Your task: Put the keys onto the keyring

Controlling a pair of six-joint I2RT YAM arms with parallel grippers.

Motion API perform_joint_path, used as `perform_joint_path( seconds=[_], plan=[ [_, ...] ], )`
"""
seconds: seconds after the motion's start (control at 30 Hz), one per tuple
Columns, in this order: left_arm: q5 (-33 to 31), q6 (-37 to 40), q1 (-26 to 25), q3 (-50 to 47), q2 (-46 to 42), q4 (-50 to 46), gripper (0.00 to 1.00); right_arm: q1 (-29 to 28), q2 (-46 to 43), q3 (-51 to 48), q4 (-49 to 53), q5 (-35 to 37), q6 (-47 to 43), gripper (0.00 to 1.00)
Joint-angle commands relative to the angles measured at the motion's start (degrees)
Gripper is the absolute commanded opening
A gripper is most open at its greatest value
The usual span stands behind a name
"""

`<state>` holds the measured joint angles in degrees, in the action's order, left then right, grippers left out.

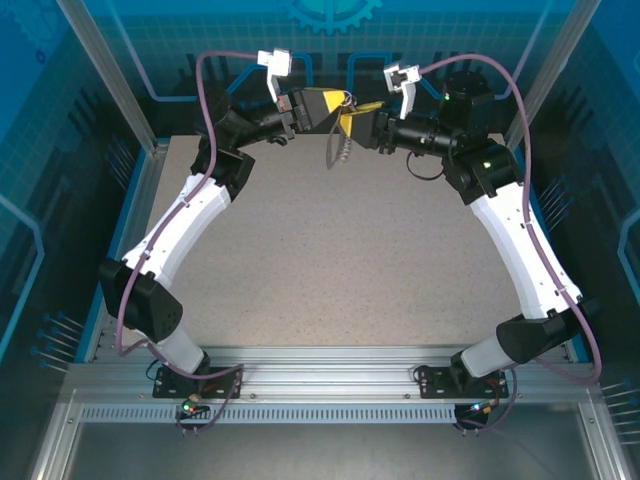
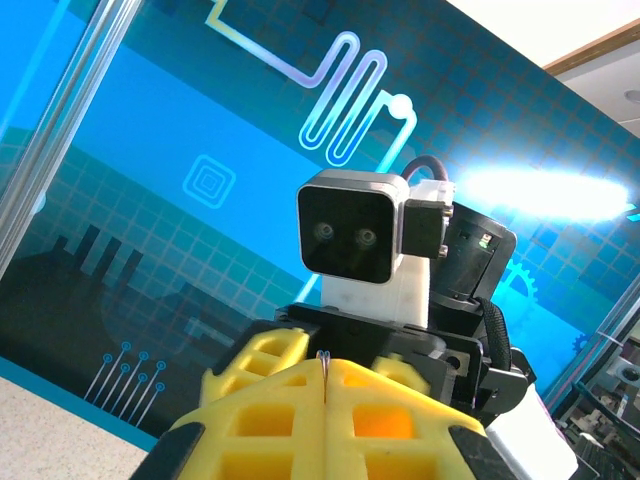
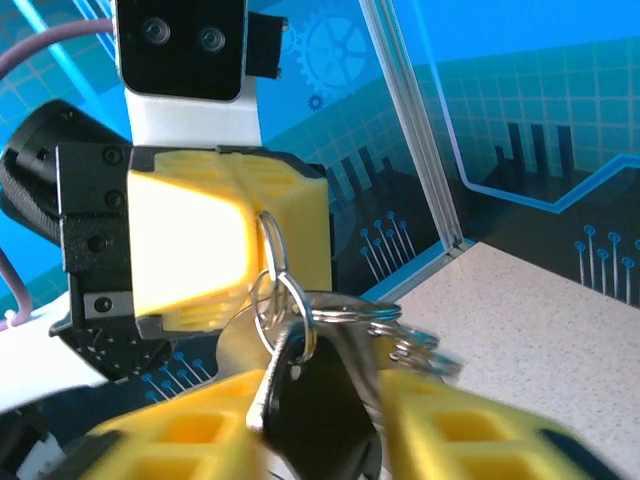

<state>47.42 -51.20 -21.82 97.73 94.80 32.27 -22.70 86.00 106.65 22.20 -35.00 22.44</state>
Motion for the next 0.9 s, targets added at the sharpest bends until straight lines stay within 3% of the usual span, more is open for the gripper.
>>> perform_joint_path(
  seconds=[0.0,0.13,0.87],
  plan=[
    [0.79,-1.15,0.02,1.01,-0.89,3.89,0.00,-0.96,0.41,2.01,1.09,0.33,-0.81,0.18],
    [0.58,-1.69,0.18,0.99,-0.76,4.61,0.00,-1.20,0.05,2.25,2.30,-0.32,-1.65,0.00],
    [-0.31,-2.40,0.83,0.48,-1.20,6.13,0.00,-4.70,5.39,9.58,11.54,-7.07,-5.15,0.02]
  ],
)
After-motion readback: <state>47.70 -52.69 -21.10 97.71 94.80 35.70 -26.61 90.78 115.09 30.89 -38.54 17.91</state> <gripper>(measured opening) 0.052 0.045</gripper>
